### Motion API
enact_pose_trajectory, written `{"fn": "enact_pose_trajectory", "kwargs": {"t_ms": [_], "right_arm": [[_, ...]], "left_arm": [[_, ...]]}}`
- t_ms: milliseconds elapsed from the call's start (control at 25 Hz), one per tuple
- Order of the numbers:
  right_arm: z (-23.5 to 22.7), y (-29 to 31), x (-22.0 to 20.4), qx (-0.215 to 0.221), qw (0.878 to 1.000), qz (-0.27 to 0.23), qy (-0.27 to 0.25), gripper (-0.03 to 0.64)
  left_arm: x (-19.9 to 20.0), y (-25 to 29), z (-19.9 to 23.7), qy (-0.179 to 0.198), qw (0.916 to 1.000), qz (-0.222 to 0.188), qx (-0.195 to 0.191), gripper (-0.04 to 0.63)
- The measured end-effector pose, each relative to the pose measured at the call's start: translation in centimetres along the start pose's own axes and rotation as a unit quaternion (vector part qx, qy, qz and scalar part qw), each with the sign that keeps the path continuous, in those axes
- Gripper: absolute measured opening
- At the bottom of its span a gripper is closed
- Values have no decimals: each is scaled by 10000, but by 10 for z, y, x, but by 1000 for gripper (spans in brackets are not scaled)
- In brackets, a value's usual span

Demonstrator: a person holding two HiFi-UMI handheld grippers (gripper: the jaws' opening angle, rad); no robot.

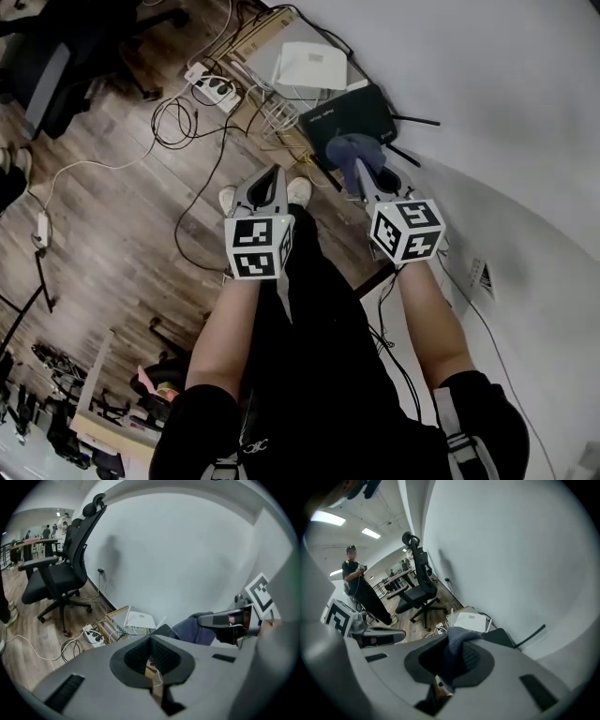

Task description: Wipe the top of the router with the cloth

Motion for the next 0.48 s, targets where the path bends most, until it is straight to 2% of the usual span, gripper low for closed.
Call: {"fn": "enact_pose_trajectory", "kwargs": {"t_ms": [120,200,320,480], "right_arm": [[-7,27,-1,-7,9983,409,-422,23],[-13,45,2,30,9965,654,-513,23],[-22,73,6,3,9921,1128,-545,23],[-28,113,6,-100,9826,1637,-875,23]], "left_arm": [[-28,20,9,-173,9998,28,16,-6],[-47,33,15,-209,9997,95,-3,-6],[-74,48,26,-111,9995,302,-52,-6],[-99,57,40,43,9978,661,4,-6]]}}
Point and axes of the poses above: the fingertips, and each gripper's own axes: y forward along the fingers, z to its left, x out of its top, the point moved 10 cm from there along -y, backward along the fingers, and after that the axes turned 12 degrees about y, right-handed, at the moved point
